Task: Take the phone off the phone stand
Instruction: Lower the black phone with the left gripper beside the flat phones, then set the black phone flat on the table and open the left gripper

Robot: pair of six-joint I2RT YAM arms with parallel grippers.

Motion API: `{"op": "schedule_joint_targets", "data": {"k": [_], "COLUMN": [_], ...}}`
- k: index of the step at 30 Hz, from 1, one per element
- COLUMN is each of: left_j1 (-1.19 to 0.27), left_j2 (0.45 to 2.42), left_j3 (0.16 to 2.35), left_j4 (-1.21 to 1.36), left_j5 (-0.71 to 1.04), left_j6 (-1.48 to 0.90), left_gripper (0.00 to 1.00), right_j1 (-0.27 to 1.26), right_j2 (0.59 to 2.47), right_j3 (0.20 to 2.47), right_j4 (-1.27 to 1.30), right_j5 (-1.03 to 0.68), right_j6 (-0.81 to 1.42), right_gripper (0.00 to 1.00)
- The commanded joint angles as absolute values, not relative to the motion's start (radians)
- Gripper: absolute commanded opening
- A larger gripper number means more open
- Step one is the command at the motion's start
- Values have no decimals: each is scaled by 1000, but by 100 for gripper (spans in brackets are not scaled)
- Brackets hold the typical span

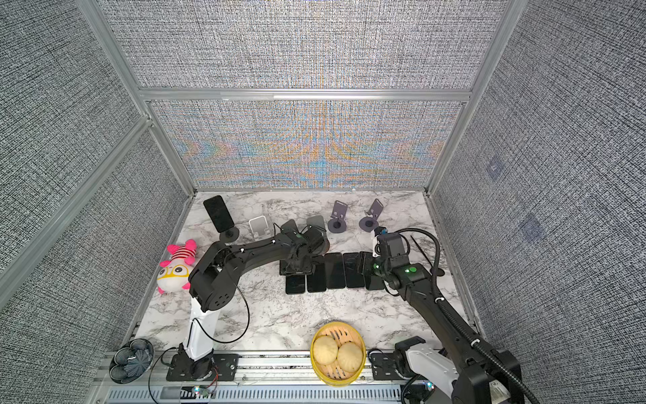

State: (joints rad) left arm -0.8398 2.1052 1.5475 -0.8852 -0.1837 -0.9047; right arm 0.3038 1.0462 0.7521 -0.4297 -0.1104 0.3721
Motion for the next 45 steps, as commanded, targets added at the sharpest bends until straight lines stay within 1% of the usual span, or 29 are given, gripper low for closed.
{"op": "schedule_joint_targets", "data": {"k": [1, 8, 11, 15, 22, 30, 45], "left_j1": [-839, -838, -839, -838, -839, -845, -847], "left_j2": [2111, 2119, 2122, 2121, 2106, 2071, 2011], "left_j3": [1552, 1549, 1549, 1548, 1542, 1482, 1466], "left_j4": [-877, -872, -870, -866, -852, -755, -714], "left_j5": [-183, -181, -170, -158, -127, -26, -20], "left_j6": [-895, -897, -897, -896, -905, -963, -987], "left_gripper": [57, 77, 88, 94, 95, 90, 89], "right_j1": [304, 303, 302, 302, 302, 301, 302], "right_j2": [1043, 1039, 1038, 1038, 1036, 1034, 1038], "right_j3": [754, 752, 752, 751, 749, 748, 752], "right_j4": [-418, -417, -418, -417, -418, -415, -416], "right_j5": [-115, -115, -115, -116, -118, -121, -139], "right_j6": [376, 376, 376, 376, 377, 383, 391], "right_gripper": [63, 63, 63, 63, 63, 63, 63]}}
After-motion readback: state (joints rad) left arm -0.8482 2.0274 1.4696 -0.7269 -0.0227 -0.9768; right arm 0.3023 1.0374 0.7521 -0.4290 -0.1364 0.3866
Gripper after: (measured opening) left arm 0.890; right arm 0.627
